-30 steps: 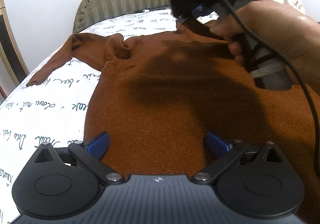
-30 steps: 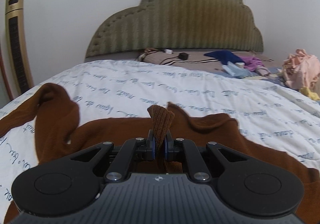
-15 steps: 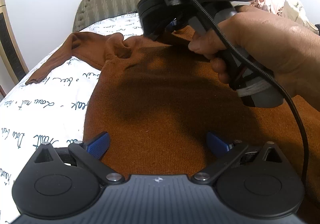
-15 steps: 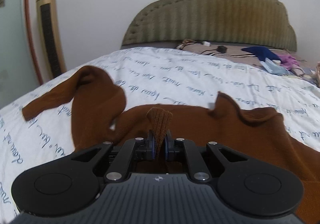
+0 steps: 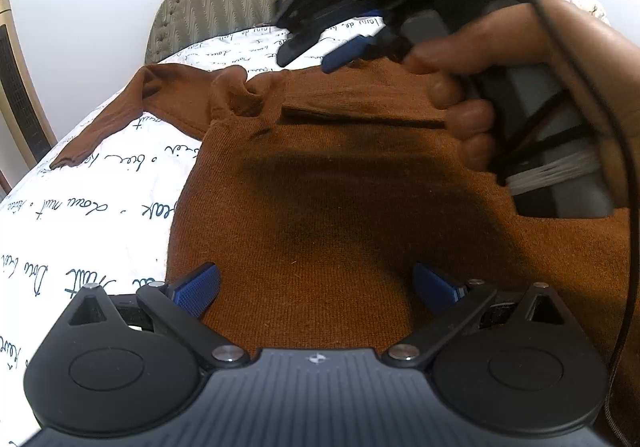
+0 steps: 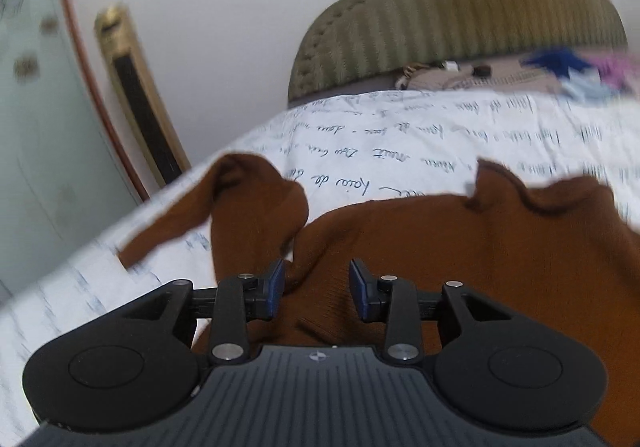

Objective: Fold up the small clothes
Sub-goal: 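Lay the sleeve on the body and open the right gripper, then grasp the other sleeve cuff with the left gripper and lift it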

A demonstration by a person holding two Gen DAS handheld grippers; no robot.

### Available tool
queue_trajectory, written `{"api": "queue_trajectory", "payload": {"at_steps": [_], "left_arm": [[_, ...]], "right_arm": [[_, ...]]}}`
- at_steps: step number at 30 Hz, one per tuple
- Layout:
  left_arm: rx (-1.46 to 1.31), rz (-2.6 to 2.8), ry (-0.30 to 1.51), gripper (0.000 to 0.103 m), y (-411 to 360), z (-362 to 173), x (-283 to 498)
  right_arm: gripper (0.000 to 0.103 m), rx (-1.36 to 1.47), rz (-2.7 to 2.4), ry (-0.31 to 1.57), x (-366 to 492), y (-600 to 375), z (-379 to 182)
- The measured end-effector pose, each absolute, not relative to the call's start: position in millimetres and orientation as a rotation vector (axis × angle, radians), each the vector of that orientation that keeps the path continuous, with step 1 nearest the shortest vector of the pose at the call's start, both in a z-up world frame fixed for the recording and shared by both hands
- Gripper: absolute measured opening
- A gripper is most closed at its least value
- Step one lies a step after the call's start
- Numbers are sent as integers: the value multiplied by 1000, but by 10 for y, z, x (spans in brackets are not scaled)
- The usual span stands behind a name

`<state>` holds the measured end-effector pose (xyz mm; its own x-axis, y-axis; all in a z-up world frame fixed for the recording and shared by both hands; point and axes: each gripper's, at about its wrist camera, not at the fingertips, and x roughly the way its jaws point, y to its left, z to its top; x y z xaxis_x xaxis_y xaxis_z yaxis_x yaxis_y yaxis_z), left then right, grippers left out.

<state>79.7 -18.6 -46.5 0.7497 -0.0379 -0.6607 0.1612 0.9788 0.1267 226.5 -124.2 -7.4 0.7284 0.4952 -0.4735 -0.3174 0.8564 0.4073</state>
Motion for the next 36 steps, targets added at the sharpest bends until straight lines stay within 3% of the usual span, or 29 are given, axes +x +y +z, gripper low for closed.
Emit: {"api": "queue_trajectory", "payload": {"at_steps": [6,11,13,17,21,24,30,36], "left_arm": [[181,-110,714,103,-185,-464,794],[179,-103,706,103,-191,-451,774],[183,-91,691,103,-184,-434,755],[192,-51,694,103,-121,-330,750],[190,-26,674,103,159,-92,781],[171,1,662,103,515,67,934],[-148,143,690,103,1531,188,1478],[-495,123,742,102,2110,78,1947]], "right_arm": [[40,297,389,778,2337,-1253,-305],[42,317,396,729,2181,-1302,-241],[47,224,358,767,2143,-1257,-225],[48,132,279,757,2002,-1273,-148],[71,216,295,685,1685,-1500,7],[71,206,293,637,1406,-1608,85],[84,225,313,623,908,-1792,50],[86,234,273,642,605,-1875,-95]]}}
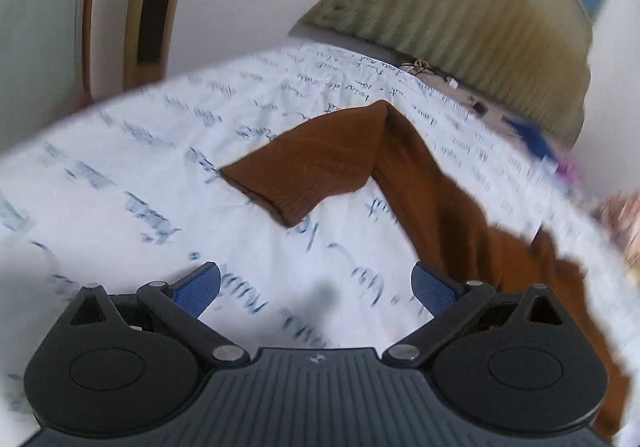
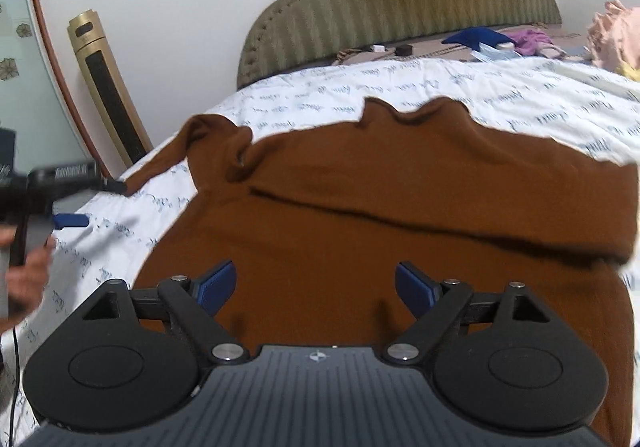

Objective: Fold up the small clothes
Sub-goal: 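Grasp the other sleeve cuff with the left gripper and lift it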

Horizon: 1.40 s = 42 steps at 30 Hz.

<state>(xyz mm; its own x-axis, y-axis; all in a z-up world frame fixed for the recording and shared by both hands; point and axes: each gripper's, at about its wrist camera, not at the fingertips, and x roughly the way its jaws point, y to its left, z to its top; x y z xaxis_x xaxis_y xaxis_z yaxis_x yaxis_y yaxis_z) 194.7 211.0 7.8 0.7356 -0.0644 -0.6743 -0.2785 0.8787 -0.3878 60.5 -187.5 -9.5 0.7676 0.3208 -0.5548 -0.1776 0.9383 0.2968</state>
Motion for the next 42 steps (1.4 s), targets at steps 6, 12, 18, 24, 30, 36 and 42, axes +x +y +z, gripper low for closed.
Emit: {"api": "queue_trajectory", "payload": {"at_steps": [6,12,18,24,30,36,42], "left_arm": [[-782,136,692,97,2319,-132,2203],[-972,191,679,83,2565,-303,2394],[-1037,245,690,23,2749,-356,2574],[-938,255,678,5,2743,-284,2551],[-687,270,573,5,2725,88,2272],[-551,301,500,5,2955,381,2024],[-586,275,512,5,3224,539,1968]], "right_arm": [[86,279,275,650,511,-1914,-182],[88,284,254,656,458,-1963,-244],[88,321,235,665,381,-2051,-310],[88,334,222,681,310,-2087,-363],[88,337,221,687,277,-2093,-377],[88,362,242,689,257,-2088,-372],[88,381,257,694,245,-2055,-382]]}}
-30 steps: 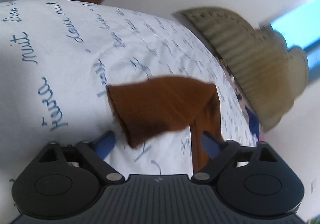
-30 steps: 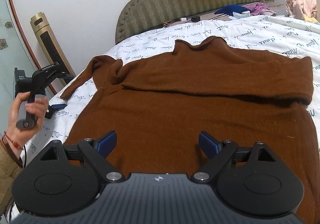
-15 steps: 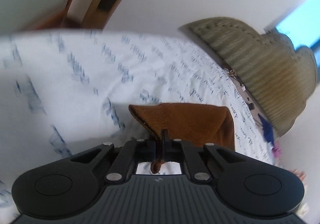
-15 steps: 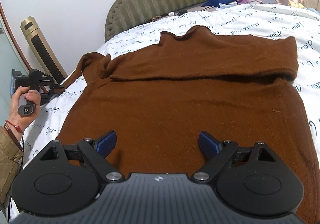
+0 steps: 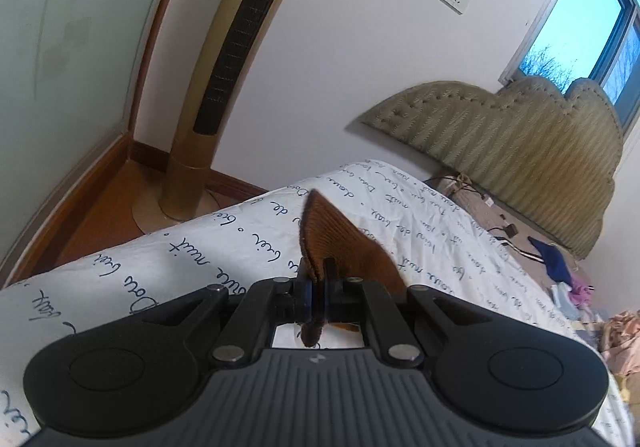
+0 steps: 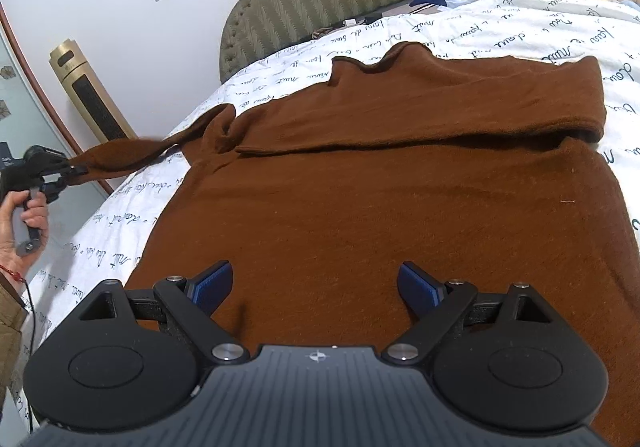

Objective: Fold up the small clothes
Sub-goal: 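Grasp the other sleeve cuff with the left gripper and lift it, then carry the held sleeve across the sweater body with the left gripper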

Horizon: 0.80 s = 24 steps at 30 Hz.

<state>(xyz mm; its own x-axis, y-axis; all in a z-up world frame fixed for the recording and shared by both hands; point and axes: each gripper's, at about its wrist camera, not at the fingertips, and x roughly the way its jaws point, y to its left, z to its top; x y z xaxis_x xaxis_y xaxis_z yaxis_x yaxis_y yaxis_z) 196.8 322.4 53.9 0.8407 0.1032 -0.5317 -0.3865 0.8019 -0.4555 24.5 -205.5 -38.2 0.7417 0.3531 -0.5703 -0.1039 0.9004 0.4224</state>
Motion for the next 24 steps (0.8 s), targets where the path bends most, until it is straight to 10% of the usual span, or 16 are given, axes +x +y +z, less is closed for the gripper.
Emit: {"api": "queue_trajectory", "payload": {"at_steps": [24], "left_arm": [[-502,486,196,5,3036,2129,1507]], "right_arm": [[89,452,283,667,62,-2186,-359]]}}
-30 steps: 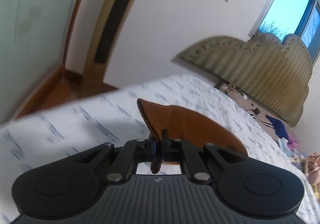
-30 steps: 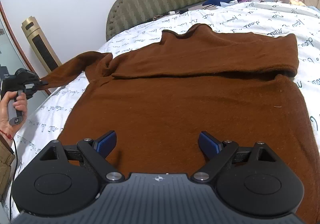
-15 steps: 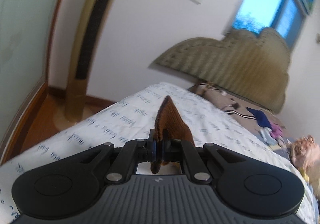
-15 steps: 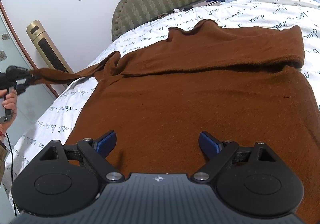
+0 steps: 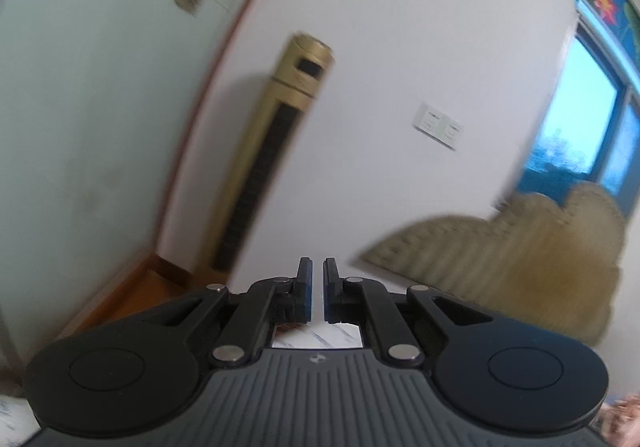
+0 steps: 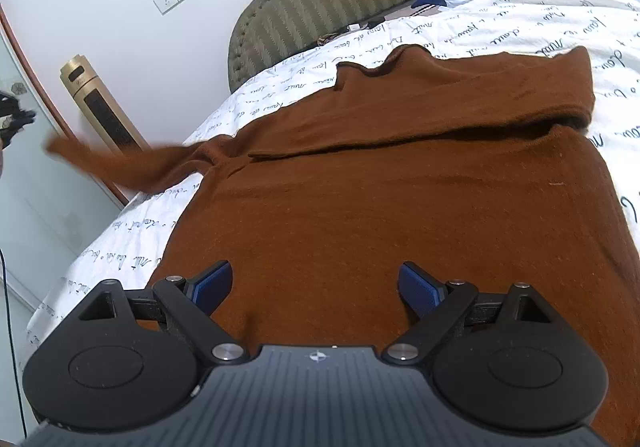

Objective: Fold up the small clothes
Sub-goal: 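Carry the held sleeve across the sweater body with the left gripper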

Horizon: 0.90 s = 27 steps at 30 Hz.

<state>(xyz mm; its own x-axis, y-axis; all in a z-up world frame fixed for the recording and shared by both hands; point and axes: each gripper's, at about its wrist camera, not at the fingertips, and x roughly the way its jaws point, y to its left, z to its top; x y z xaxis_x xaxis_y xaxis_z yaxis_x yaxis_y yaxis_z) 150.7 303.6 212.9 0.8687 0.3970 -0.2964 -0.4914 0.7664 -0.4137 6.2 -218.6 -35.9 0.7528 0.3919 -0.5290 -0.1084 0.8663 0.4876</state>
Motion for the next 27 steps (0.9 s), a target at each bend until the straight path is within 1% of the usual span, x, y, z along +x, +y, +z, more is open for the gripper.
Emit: {"api": "queue_trajectory", "payload": {"at_steps": [3,7,9,10,11,12,13,14,20,24,25,26,27], "left_arm": [[-469,491,247,5,3014,2076,1572],[-513,337,438,6,2998,1800,1764],[-547,256,552,13,2977,1511,1850],[-550,217,611,24,2972,1364,1900],[-555,190,661,40,2951,1202,1916],[-569,170,699,51,2951,1028,1927],[-584,162,718,71,2975,891,1917],[-607,170,725,79,3004,744,1901],[-811,196,778,79,3326,56,1963],[-838,256,784,78,3462,-117,2159],[-815,284,793,67,3471,-113,2200],[-779,313,808,34,3469,-103,2252],[-737,337,839,19,3444,-78,2314]], "right_arm": [[88,469,289,664,49,-2215,-370],[89,467,293,658,1,-2224,-357],[89,461,293,657,-30,-2236,-347],[90,459,291,657,-42,-2246,-345],[90,457,287,659,-52,-2261,-347],[91,457,282,662,-57,-2277,-351],[91,458,276,666,-62,-2289,-357],[91,460,271,670,-64,-2301,-363],[92,439,263,689,-63,-2271,-365],[92,428,265,698,-35,-2220,-364],[92,426,264,699,-30,-2211,-364],[93,425,266,700,-27,-2197,-362],[93,423,269,700,-22,-2189,-361]]}}
